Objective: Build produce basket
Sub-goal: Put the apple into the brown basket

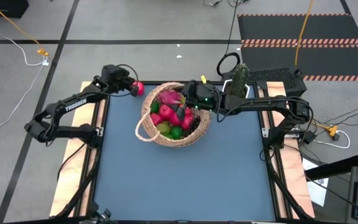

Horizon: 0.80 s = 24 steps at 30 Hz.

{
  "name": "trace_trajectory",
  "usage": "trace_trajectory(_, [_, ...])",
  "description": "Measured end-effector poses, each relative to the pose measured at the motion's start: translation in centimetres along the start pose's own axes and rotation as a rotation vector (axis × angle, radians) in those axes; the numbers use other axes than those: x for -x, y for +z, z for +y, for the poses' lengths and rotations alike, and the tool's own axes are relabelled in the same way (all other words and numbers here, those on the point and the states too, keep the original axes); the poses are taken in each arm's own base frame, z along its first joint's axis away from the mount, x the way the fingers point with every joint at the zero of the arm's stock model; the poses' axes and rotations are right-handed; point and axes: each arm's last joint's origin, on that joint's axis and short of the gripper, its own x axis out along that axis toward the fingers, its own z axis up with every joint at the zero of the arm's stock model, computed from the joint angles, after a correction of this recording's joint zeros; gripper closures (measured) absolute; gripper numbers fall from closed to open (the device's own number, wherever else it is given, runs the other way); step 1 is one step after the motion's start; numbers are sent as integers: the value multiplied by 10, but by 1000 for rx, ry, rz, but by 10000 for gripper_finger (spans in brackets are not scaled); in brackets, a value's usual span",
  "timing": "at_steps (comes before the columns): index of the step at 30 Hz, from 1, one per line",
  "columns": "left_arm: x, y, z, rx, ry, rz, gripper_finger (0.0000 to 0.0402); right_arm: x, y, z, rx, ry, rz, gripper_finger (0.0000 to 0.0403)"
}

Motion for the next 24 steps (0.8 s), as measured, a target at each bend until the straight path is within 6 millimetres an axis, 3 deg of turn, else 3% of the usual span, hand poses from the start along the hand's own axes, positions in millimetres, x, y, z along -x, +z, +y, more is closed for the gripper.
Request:
trace_trajectory(8, [-45, -20, 8, 54, 14, 86, 251, -1, 4, -12, -5, -27, -29, 14])
trace_trajectory(12, [-59, -28, 11, 55, 19, 115, 235, -1, 4, -15, 5, -37, -27, 14])
trace_trajectory(17, [-60, -28, 13, 51, 19, 108, 271, -1, 4, -14, 10, -35, -25, 14])
trace_trajectory(24, [-60, -28, 13, 16, 20, 115, 386, -1, 4, -12, 15, -29, -25, 14])
